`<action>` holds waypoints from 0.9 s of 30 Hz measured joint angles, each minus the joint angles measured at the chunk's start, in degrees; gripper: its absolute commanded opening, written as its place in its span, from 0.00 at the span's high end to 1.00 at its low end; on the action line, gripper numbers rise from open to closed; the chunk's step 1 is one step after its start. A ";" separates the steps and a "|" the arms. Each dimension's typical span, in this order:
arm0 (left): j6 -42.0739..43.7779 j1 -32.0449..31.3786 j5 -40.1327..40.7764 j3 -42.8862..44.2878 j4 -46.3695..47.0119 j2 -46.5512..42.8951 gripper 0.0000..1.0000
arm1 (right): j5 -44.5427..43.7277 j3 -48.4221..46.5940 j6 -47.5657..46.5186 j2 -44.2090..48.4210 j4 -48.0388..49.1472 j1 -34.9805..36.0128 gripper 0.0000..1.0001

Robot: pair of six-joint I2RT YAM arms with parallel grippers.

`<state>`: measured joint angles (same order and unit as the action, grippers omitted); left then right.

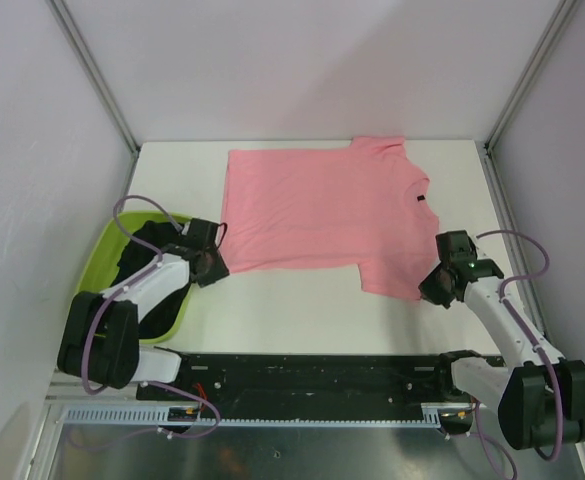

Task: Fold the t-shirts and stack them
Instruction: Grap the side of the flattened tshirt closest away from the robot with both arms

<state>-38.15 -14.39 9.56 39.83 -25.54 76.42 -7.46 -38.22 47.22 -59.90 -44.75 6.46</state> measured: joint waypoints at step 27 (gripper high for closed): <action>-0.59 -0.76 4.39 4.90 4.46 9.88 1.00 | 1.36 -2.95 2.32 3.39 -7.76 0.72 1.00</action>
<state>-38.74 -15.16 13.96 44.73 -21.08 86.30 -6.11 -41.17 49.54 -56.51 -52.51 7.18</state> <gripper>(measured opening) 0.031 0.009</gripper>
